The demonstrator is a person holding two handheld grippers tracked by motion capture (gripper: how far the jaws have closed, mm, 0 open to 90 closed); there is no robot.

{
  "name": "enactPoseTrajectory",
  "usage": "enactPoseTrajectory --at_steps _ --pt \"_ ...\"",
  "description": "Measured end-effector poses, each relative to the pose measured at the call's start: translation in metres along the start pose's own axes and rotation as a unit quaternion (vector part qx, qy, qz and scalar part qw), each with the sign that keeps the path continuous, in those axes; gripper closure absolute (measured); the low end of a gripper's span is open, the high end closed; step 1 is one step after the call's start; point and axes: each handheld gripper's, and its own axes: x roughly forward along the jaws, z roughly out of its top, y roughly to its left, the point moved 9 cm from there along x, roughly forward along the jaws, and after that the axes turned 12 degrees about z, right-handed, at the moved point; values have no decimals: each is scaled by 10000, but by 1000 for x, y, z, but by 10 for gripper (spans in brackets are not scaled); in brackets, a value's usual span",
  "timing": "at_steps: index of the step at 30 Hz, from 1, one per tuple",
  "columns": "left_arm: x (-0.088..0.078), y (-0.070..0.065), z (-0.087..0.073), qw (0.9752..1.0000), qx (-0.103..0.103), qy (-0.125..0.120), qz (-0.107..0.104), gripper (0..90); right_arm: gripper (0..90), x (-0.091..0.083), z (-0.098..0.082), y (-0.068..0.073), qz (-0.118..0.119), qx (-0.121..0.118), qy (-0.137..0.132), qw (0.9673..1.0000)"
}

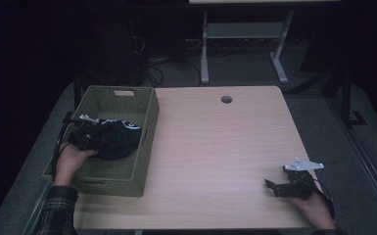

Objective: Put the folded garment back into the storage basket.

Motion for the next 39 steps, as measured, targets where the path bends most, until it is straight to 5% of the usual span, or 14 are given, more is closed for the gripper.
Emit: enactPoseTrajectory --at_steps 5,20,39 --pt "-2 0 -1 10000 25 5 -49 530 110 0 0 0 0 2 1 10000" --pt "-41 -7 28 9978 -40 -655 -50 178 110 0 0 0 0 0 0 10000" --pt "-71 -65 77 9904 280 -1270 -467 141 110 0 0 0 1 -1 0 10000"
